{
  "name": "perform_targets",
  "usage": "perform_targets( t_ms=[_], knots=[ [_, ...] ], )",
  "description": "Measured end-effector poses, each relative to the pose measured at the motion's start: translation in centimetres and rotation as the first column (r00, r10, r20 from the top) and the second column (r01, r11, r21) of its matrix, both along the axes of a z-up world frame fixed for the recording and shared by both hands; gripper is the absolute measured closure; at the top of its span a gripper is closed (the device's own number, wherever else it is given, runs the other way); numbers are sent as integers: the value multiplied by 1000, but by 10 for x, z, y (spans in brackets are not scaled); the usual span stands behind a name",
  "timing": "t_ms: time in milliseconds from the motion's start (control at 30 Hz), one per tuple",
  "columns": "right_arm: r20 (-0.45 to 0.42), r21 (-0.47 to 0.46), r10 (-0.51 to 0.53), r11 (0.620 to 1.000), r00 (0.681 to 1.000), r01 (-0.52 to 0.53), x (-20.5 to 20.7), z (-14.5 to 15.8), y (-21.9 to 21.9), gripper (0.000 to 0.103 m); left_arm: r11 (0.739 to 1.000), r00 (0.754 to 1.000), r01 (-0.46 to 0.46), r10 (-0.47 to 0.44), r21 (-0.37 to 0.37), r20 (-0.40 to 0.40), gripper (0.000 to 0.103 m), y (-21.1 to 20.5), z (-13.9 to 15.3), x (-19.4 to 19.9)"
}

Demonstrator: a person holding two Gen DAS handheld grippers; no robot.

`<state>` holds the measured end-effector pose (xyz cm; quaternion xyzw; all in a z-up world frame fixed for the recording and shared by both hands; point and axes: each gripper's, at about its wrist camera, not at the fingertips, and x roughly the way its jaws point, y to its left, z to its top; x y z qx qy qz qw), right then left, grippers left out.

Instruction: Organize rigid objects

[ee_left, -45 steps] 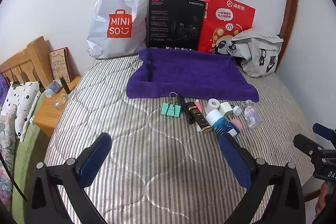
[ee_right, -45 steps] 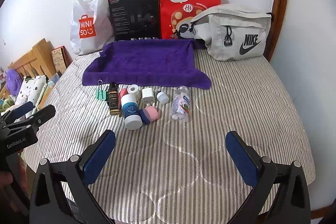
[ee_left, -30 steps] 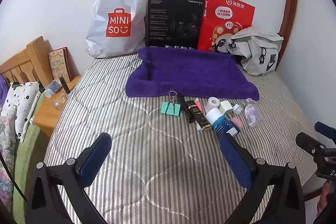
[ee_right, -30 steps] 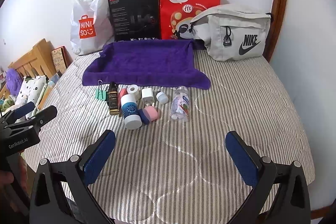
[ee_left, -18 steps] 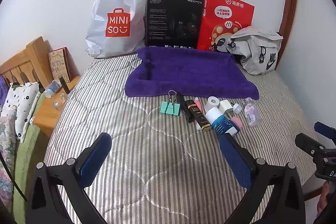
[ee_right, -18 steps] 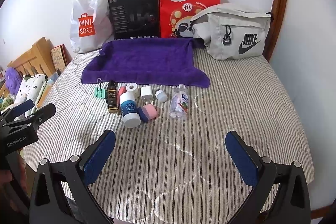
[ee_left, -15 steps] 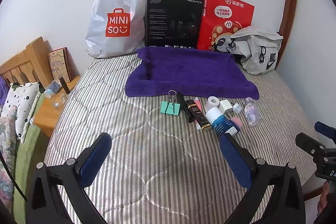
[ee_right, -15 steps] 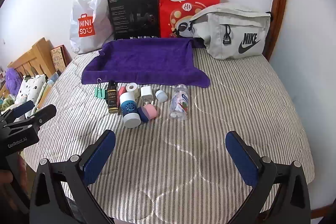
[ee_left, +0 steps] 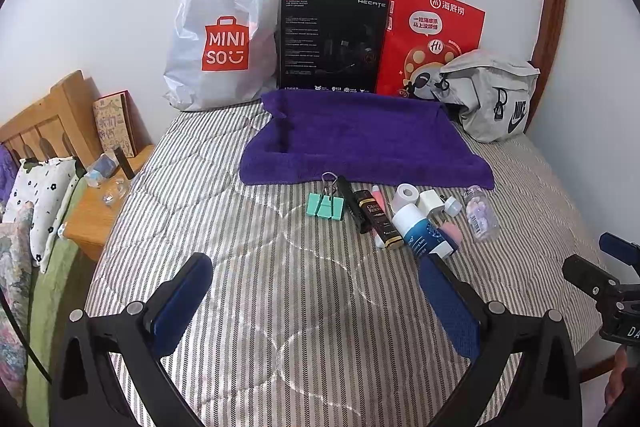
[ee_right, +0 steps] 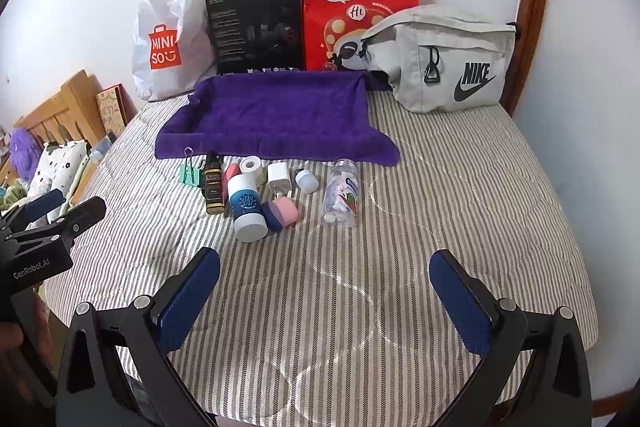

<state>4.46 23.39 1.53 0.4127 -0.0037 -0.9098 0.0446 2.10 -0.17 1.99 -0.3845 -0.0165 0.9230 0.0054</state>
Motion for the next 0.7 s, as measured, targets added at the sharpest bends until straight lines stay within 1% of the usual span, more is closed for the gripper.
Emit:
perform_targets(
  t_ms=[233, 333, 400, 467, 533, 700],
  knots=[
    [2, -3, 6, 1000, 1000, -6, -1, -1, 1, 0, 1000, 1000, 5, -5, 10, 14, 0, -1, -4, -5],
    [8, -10, 5, 1000, 1000, -5, -4, -3, 3, 0, 1000, 1000, 8, -8, 5, 23, 0, -2, -9, -12],
    [18, -18, 4, 1000, 1000, -3, -8, -6, 6, 0, 1000, 1000, 3, -3, -13, 27, 0, -2, -14, -19],
    [26, -20, 4, 1000, 1000, -3, -12, -10, 8, 0, 1000, 999, 1, 0, -31, 39, 0, -3, -22, -29],
    [34, -20, 1, 1000, 999, 0, -17, -14, 11, 0, 1000, 998, 4, -2, -31, 56, 0, -4, -31, -38],
    [48, -41, -2, 999, 999, 4, -29, -26, 19, 0, 999, 994, 10, -4, -53, 106, 0, -5, -61, -68]
  ],
)
